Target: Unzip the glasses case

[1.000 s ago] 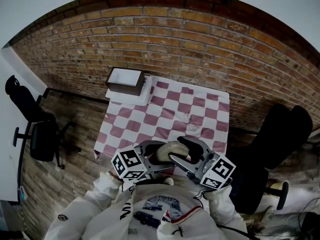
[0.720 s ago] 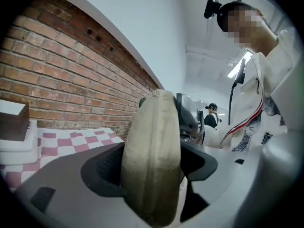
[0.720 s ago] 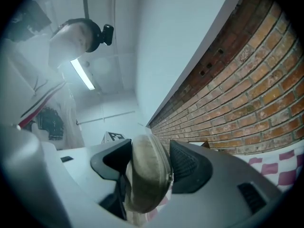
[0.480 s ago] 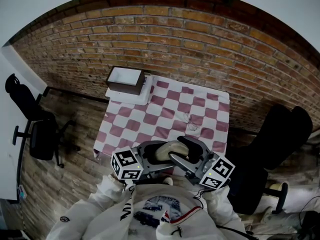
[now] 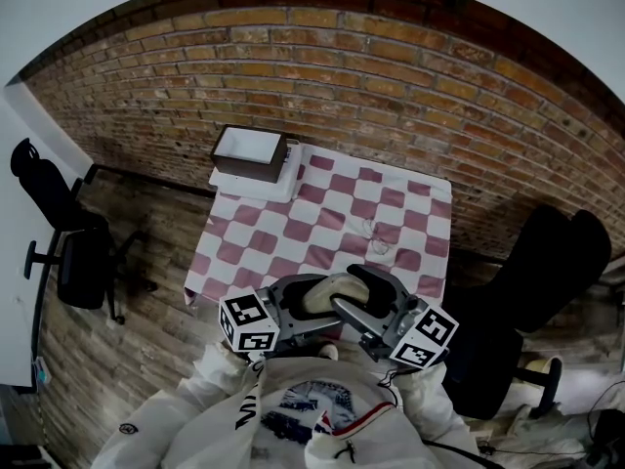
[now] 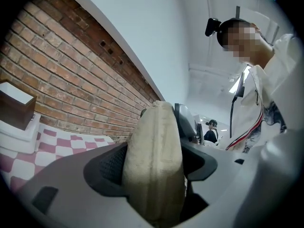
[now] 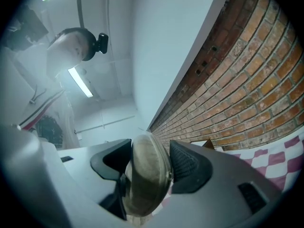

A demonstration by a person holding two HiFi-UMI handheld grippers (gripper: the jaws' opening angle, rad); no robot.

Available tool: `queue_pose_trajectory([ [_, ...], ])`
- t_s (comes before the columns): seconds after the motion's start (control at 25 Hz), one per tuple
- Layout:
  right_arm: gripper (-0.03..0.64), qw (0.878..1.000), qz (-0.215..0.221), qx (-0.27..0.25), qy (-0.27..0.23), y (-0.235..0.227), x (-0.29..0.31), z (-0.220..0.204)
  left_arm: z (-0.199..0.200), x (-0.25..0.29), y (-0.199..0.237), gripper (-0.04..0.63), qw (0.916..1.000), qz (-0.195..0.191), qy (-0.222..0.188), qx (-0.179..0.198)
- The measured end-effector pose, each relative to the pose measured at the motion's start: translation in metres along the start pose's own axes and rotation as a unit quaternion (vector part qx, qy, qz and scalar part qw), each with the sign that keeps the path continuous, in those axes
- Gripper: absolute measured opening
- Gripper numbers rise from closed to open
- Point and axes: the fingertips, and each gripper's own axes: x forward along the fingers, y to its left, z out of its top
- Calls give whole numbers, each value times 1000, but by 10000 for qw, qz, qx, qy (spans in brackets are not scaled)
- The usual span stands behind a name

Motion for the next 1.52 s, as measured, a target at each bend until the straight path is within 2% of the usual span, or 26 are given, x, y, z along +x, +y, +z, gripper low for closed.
queue_pose_trajectory([
  [0.36,268,9994,0,275,-222,1,15,-4,5,-17,7,330,10000,-15,-66,-10],
  [0.48,268,9991,9,330,-263,2,22,-5,6,-24,10,303,10000,-23,23,94],
  [0.8,270,9990,79,211,-385,9,32,-1,15,-34,12,292,9988,-60,241,421],
  [0.96,270,9990,16,174,-423,5,29,-1,14,-30,15,290,9985,-21,349,432],
  [1.28,270,9992,-103,-123,-365,0,16,5,16,-29,21,291,9967,202,533,571],
  [1.52,270,9980,-287,-473,-317,-6,-4,6,23,-37,30,291,9892,596,865,1021],
])
